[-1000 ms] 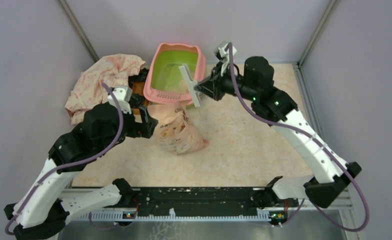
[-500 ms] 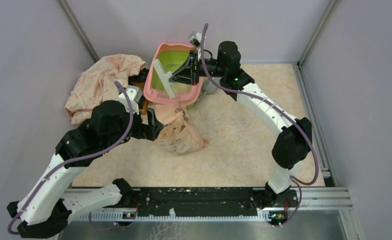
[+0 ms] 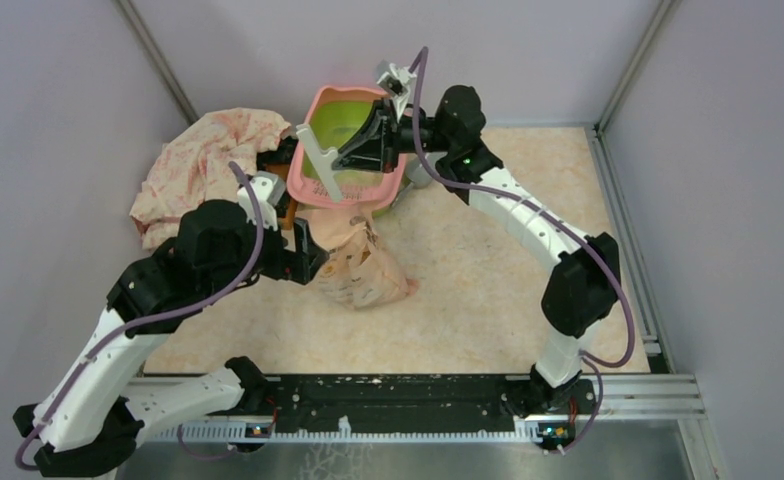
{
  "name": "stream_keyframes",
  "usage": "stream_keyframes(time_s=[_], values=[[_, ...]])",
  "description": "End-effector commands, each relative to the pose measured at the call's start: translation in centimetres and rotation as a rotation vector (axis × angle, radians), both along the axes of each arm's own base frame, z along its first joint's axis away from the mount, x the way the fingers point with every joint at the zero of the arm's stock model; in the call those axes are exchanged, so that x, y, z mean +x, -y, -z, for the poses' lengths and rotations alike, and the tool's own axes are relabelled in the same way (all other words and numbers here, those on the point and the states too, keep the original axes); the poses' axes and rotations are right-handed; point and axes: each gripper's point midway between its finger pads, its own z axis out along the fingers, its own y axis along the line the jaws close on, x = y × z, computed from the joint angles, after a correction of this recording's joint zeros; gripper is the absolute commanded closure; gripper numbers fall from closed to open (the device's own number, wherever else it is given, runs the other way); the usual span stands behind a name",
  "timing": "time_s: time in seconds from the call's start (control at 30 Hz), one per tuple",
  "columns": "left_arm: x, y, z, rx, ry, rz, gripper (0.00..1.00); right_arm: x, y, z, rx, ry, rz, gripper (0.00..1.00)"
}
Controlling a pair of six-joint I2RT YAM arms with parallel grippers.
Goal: Fill the litter box with clean litter
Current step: Clamp the cat litter bag at the center of the board.
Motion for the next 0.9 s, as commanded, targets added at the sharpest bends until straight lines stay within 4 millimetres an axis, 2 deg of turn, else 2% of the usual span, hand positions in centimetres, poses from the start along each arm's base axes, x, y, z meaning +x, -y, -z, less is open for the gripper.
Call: stream_keyframes(time_s=[0.0,0.23,0.4,0.63,0.87], values=[[-0.8,-0.4,-1.7,-0.032,0.013,0.015,0.04,-0.3,-1.0,0.6,0.017,0.028,-0.026,1.00],[-1.3,0.0,-0.6,-0.024,-0.021,0.041,0.06,0.7,-2.0,1.8,0.003,0.014,0.002,1.00],[-0.9,-0.7,-0.2,-0.001,-0.006,0.014,0.07,1.1,-2.2,2.7,-0.012,0.004,0.010,1.00],[0.0,-3.0,0.7,0.067,0.020,-0.099,0.07,0.3,-2.3,4.0,-0.028,-0.017,-0.023,1.00],[0.5,-2.6,2.0,0.093,-0.001,-0.105,0.06,-0.6,-2.0,4.9,-0.037,-0.033,-0.045,1.00]])
